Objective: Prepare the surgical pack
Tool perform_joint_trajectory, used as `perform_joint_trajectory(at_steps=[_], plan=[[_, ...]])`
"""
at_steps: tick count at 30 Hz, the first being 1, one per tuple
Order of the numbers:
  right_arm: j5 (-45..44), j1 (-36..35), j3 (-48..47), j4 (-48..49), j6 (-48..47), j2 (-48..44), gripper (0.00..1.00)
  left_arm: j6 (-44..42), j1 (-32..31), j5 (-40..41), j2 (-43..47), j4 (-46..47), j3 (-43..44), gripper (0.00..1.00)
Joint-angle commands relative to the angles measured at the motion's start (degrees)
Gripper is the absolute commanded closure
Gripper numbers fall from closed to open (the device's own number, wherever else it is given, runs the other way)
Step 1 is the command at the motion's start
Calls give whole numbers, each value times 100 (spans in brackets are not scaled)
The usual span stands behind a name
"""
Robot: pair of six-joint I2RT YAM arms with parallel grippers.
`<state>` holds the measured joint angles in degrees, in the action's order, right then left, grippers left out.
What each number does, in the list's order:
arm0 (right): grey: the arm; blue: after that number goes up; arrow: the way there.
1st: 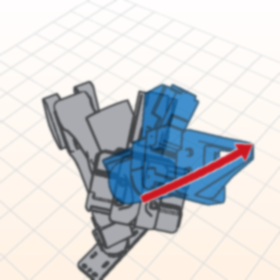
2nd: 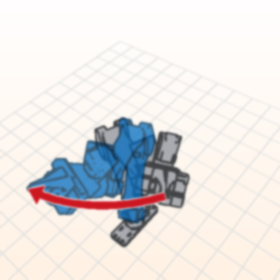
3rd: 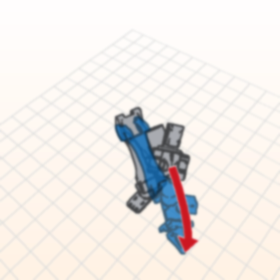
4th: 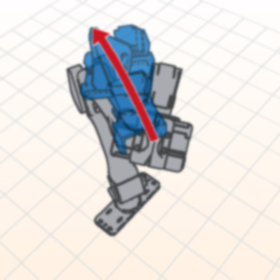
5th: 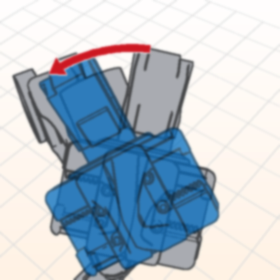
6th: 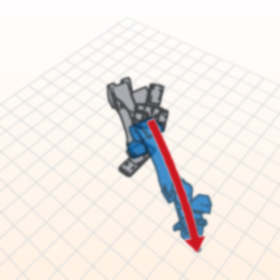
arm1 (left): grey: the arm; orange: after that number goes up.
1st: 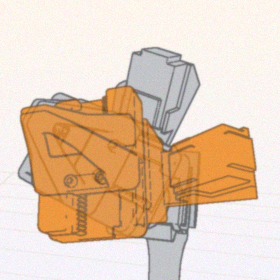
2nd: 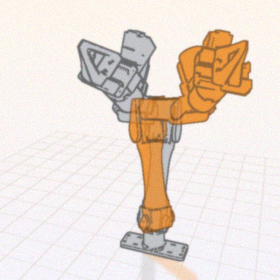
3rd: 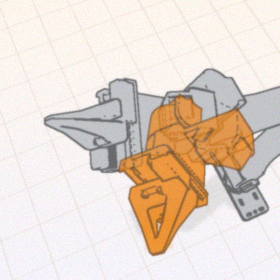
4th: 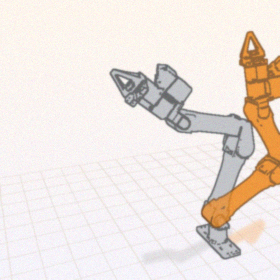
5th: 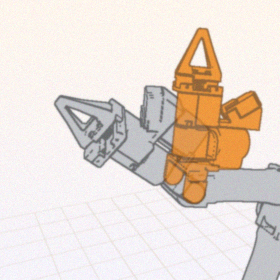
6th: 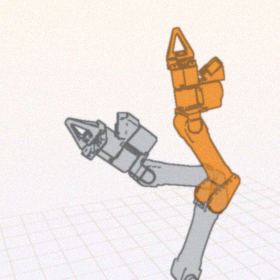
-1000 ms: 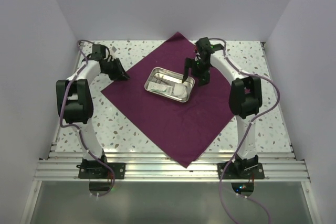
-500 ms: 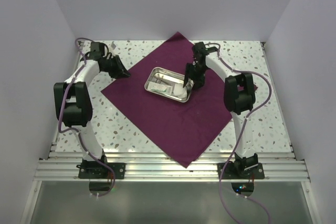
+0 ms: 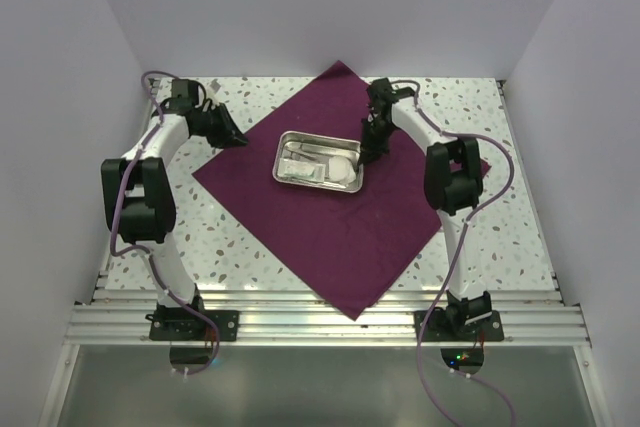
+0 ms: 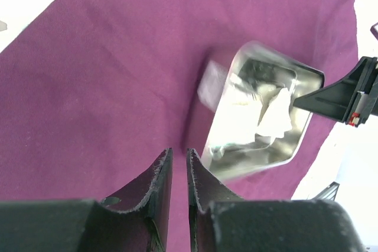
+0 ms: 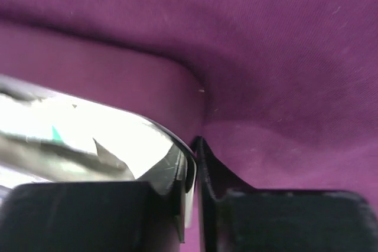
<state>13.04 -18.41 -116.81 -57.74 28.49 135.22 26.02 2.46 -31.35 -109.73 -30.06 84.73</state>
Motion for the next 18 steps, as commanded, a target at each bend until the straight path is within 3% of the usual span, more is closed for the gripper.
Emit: perform_joint_trajectory(at_steps=[1, 7, 10, 18], plan=[[348, 233, -447, -211, -379, -66, 96, 79, 18, -73, 338, 176, 17, 82], [1130, 751, -649, -440, -1239, -75, 100, 44, 27, -37, 339, 141, 9, 82], [1026, 918, -878, -800, -1539, -48, 100, 35, 18, -55, 330, 106, -26, 82], [859, 1015, -386, -923, -2031, -408, 100, -9, 18, -64, 374, 106, -202, 83]])
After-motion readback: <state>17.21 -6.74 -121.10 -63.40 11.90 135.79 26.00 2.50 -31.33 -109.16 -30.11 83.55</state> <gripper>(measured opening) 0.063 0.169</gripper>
